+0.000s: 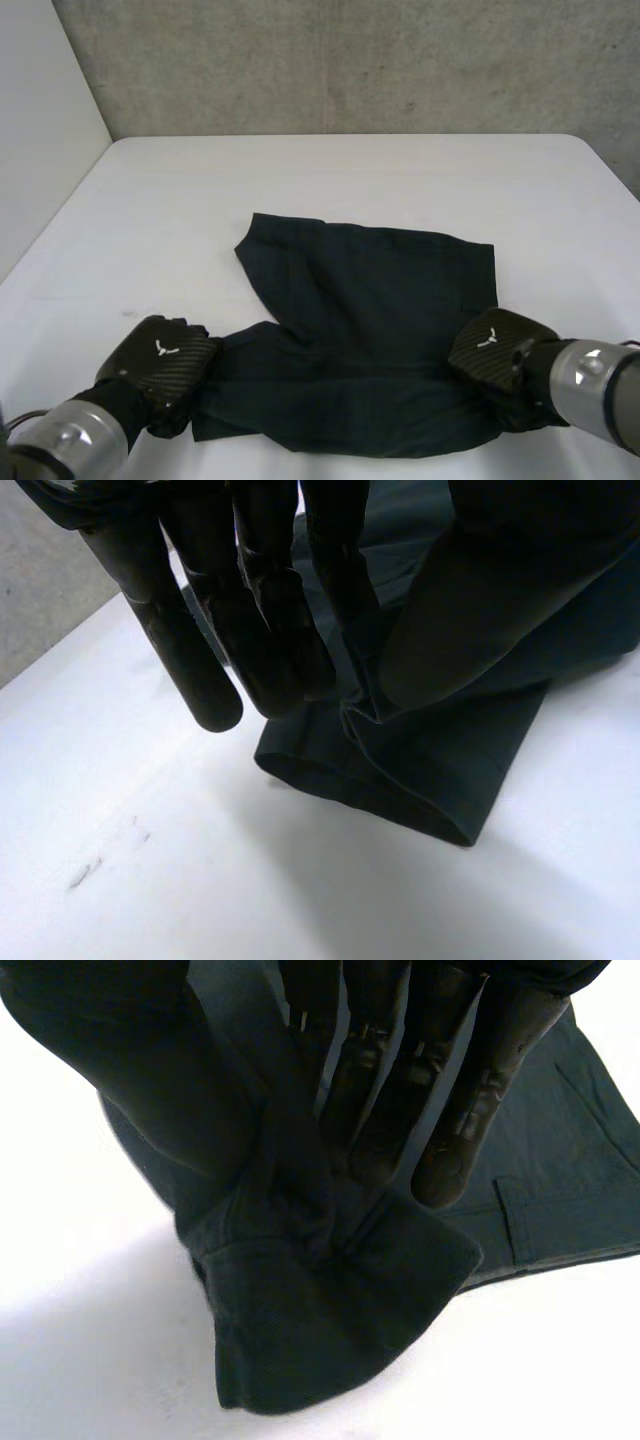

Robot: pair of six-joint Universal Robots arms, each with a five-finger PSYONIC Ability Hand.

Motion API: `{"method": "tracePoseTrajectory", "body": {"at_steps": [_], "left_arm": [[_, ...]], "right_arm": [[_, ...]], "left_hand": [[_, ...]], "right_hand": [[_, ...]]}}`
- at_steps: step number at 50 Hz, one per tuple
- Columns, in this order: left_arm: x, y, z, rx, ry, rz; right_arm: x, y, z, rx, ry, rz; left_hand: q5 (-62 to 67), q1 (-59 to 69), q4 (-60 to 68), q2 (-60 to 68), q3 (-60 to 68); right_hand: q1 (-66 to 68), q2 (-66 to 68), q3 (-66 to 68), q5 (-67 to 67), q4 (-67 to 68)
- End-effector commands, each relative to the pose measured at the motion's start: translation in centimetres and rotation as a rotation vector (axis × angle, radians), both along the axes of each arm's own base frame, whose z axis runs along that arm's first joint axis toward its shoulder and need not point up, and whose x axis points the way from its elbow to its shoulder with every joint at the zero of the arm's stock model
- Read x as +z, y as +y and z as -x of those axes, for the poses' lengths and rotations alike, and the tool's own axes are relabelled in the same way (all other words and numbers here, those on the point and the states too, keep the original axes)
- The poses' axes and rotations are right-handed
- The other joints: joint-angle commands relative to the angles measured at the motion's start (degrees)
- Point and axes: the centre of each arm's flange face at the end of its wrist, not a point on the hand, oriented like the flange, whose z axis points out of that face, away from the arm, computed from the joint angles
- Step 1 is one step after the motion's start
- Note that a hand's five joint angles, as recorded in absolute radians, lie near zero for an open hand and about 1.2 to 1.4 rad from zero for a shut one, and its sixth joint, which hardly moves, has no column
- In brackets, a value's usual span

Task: Fold the shorts.

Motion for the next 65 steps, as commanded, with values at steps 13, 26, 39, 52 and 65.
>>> {"method": "tracePoseTrajectory", "body": {"at_steps": [13, 26, 39, 52, 65], "left_arm": [[3.3, -11.2, 5.0, -0.013, 0.202, 0.393], [-3.7, -16.9, 9.4, -0.24, 0.221, 0.253], [-7.3, -18.3, 10.6, -0.319, 0.119, 0.204], [-6.9, -19.8, 10.5, -0.231, 0.088, 0.245], [-5.9, -17.1, 7.7, -0.095, 0.01, 0.187]], "right_arm": [[-3.1, -1.2, -0.6, -0.065, -0.081, 0.016], [-3.8, -0.9, -0.4, -0.083, -0.096, 0.024], [-4.6, -0.7, -0.1, -0.094, -0.097, 0.027], [-5.0, -0.5, 0.0, -0.091, -0.099, 0.028], [-5.0, -0.6, -0.1, -0.09, -0.1, 0.035]], "left_hand": [[-32.2, -30.0, -35.8, -35.5, -35.4], [-30.9, -28.7, -34.5, -34.2, -34.0], [-29.0, -26.8, -32.7, -32.3, -32.2], [14.7, 16.9, 11.1, 11.4, 11.5], [14.7, 16.9, 11.1, 11.4, 11.5]], "right_hand": [[26.9, 12.9, 12.3, 14.4, 11.8], [26.9, 12.9, 12.3, 14.4, 11.8], [26.9, 12.9, 12.3, 14.4, 11.8], [26.9, 12.9, 12.3, 14.4, 11.8], [26.9, 12.9, 12.3, 14.4, 11.8]]}}
